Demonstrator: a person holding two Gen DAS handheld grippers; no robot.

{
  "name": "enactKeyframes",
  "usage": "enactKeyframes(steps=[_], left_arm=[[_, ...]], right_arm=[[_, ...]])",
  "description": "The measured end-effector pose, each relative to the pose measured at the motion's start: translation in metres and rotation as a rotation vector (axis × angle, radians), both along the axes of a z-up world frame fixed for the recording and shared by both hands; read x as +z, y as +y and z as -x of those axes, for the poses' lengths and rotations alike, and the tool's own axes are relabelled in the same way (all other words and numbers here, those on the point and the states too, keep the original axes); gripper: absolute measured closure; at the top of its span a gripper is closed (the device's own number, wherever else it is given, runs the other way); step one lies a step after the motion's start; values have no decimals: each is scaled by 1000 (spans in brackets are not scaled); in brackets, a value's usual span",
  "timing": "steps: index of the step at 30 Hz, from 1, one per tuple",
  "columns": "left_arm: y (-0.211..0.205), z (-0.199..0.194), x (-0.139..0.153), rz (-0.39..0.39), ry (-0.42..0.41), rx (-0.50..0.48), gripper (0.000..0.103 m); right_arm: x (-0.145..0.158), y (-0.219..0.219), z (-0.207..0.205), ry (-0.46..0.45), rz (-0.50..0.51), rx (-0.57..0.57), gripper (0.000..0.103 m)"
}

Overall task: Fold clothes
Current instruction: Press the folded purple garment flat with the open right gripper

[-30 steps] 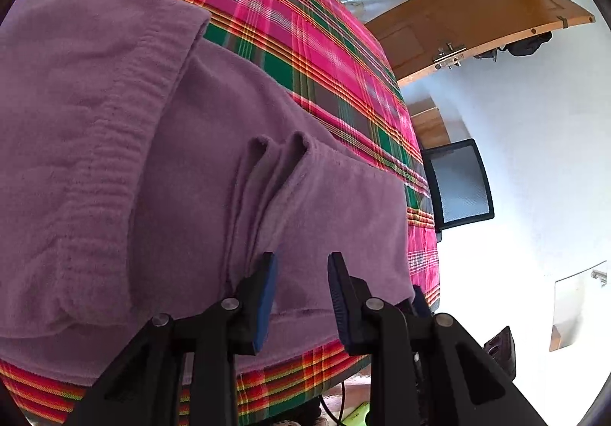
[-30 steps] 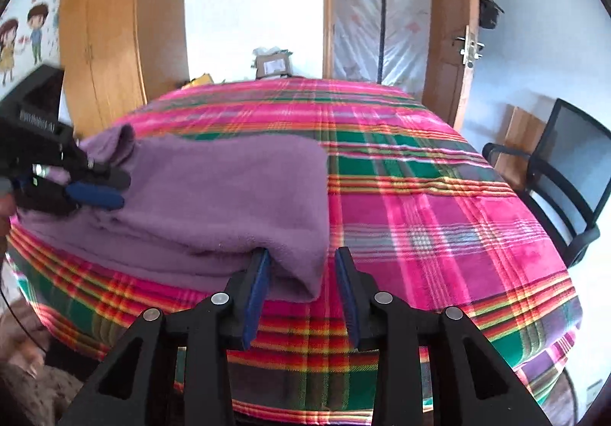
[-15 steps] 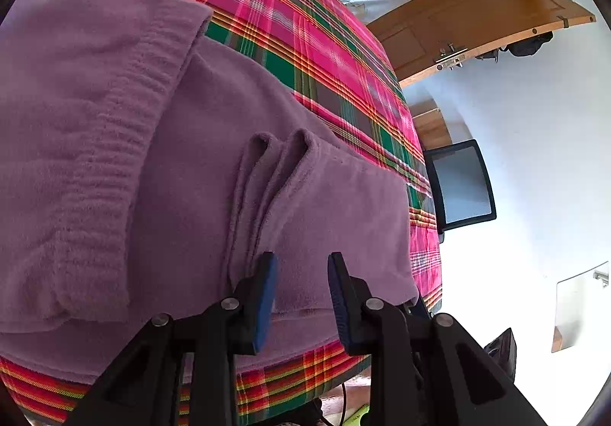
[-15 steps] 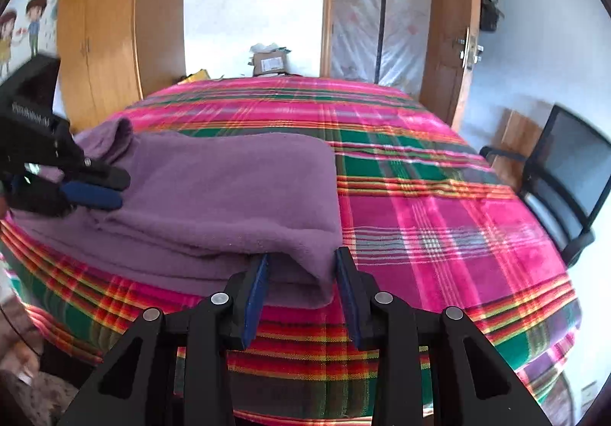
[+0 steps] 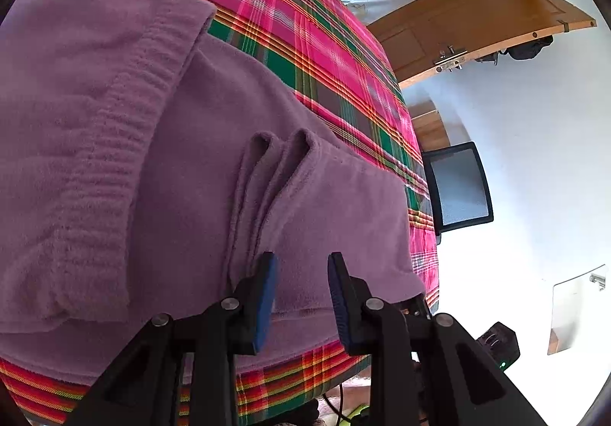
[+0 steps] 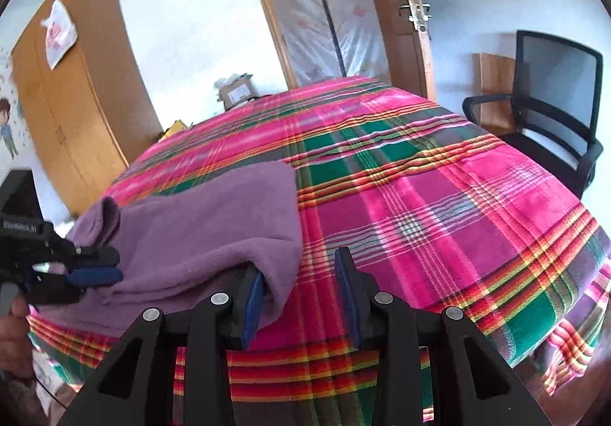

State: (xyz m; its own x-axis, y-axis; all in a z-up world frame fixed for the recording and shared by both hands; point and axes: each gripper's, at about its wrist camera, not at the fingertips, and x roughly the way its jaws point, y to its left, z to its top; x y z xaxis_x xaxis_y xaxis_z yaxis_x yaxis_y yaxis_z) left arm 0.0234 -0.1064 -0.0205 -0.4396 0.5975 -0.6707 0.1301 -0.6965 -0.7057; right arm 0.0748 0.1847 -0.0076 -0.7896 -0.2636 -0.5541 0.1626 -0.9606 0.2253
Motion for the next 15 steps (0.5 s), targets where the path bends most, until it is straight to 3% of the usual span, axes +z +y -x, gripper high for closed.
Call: enactKeyframes(steps=[7,10,15], left_arm=[[-1,-1,-1,-1,2,3,75],[-1,-1,-1,2,4,3,75],[-3,-1,-2,-4,2,1,75]], right_arm=[[-1,-18,-3,50,-59,72,66],[-6,-14,7,13,2,51,67],[-7,-13,6,27,-6,50,66]])
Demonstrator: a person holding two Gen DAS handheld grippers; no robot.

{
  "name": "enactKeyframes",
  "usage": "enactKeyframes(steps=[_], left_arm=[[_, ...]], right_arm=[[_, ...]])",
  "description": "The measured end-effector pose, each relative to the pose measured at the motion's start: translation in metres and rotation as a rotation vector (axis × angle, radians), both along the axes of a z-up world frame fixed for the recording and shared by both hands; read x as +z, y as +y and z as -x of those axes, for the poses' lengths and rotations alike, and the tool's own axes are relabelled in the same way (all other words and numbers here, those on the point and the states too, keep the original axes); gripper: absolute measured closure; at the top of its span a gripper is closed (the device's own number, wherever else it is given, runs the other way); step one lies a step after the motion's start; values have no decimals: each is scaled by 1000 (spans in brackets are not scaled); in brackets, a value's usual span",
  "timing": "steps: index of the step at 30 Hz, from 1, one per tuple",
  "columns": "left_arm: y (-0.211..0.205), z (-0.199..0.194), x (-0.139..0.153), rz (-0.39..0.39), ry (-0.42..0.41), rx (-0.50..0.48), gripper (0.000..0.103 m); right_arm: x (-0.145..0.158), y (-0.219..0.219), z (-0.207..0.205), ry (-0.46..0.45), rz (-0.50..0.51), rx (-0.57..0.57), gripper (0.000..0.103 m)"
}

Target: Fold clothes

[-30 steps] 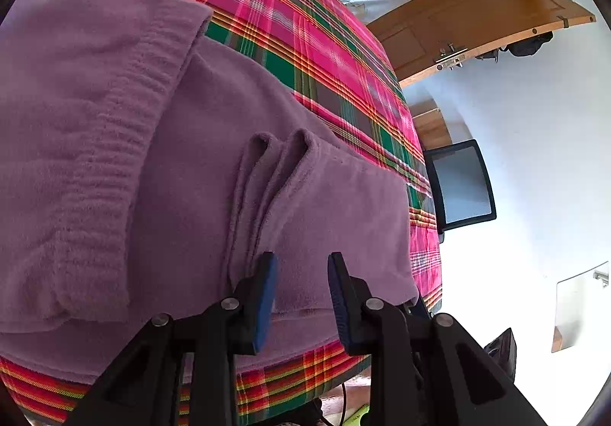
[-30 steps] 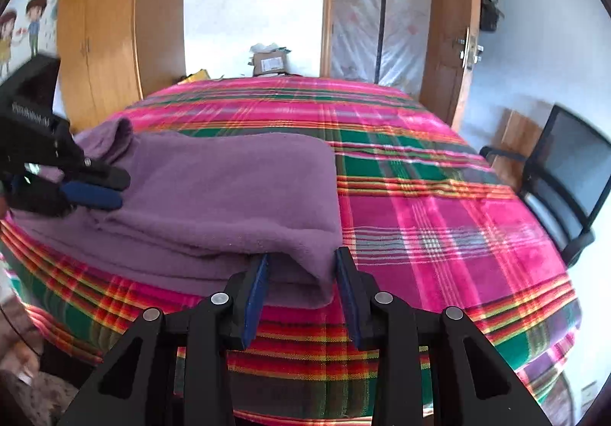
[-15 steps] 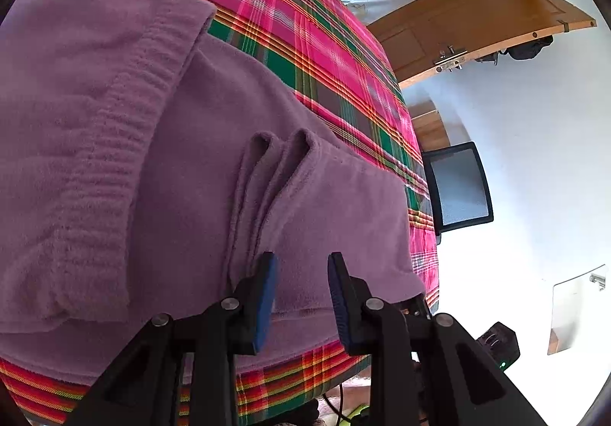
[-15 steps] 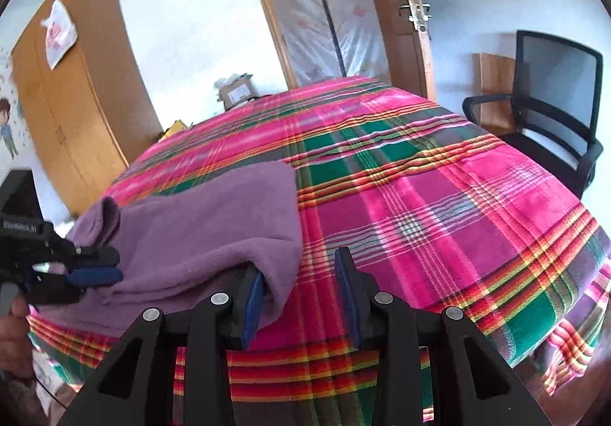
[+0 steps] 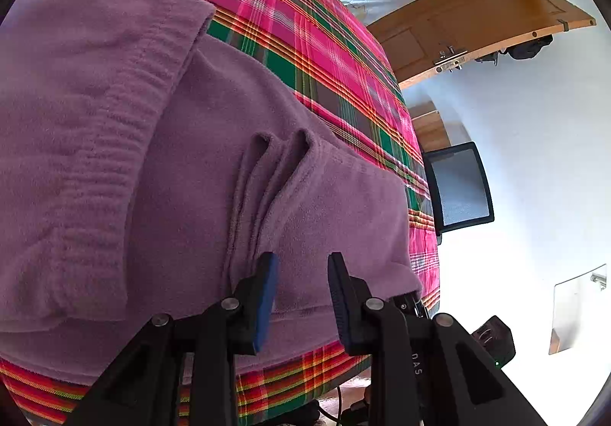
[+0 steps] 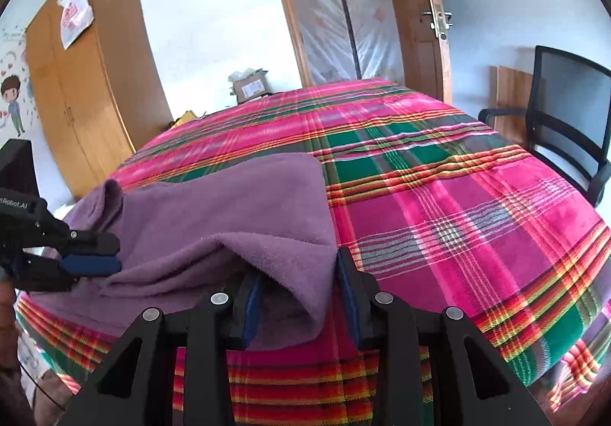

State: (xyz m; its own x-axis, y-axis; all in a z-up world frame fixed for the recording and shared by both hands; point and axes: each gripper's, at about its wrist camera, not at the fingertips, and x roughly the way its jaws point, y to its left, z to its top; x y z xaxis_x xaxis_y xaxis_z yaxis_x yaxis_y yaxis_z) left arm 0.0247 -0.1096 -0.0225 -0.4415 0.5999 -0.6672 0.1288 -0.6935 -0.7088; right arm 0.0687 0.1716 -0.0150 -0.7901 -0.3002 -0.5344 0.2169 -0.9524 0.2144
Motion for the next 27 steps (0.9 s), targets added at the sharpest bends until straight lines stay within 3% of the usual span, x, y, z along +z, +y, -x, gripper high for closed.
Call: enactKeyframes(steps=[5,11,14,15,21,27], left_arm=[[-1,0,-1,-10,-4,-4,75],[-2,1,-1,-20,-6,-4,75],[-2,0,-1,-21,-7,-7,75],[-2,-1,-1,-20,-8,-9,75],[-2,-1,2,-4,-12,-20,75],[-4,1,4,-13,-45,-33,75]], right_arm=[[2,21,-5,-8,15,-39,66],[0,14,-14,37,-142,-19,67],[-1,12,-16,76,-222,1,58],[-2,14,-15,78,-230,5,54],[-2,13,-12,91,-281,38,54],[8,21,-18,45,-305,112,54]])
